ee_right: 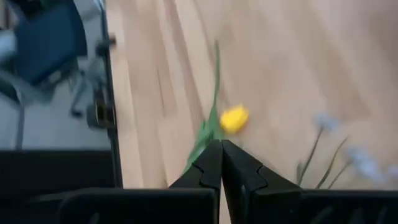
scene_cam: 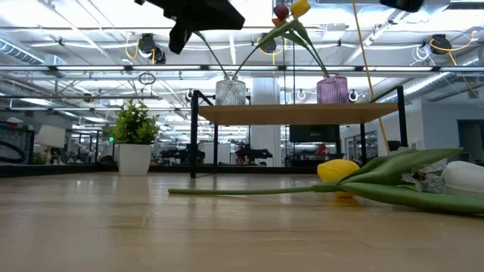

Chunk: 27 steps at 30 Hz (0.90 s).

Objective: Pick and place flowers into a vace then onto a shelf
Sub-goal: Put the white flowers into the purple vase

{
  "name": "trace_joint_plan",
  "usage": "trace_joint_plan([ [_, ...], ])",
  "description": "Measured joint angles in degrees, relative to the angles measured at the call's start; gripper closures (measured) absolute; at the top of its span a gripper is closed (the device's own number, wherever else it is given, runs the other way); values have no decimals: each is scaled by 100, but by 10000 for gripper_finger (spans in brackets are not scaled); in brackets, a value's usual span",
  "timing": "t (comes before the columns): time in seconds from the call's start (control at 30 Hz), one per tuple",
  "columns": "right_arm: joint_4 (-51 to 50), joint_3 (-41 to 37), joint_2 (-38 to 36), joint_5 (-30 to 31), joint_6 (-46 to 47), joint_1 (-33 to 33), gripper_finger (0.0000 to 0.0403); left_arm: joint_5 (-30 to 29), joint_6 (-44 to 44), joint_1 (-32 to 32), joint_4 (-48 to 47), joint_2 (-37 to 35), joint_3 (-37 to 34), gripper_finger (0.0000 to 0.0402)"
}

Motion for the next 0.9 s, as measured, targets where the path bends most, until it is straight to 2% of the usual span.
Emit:
trace_joint_plan([
  [0.23, -165, 0, 567, -305, 420, 252, 390, 135, -267, -411, 30, 431, 0, 298],
  [0.33, -510, 0, 686, -308, 716, 365, 369, 269, -597, -483, 40, 575, 0, 271],
  [0.43, -1143, 0, 794, -305, 1434, 460, 340, 317, -774, -519, 55, 598, 0, 256],
  [0.63, -2234, -97, 1045, -293, 3235, 639, 288, 154, -800, -518, 86, 596, 0, 260],
  [0.9, -1521, -1474, 1067, -282, 4578, 670, 274, 164, -947, -595, 97, 596, 0, 274],
])
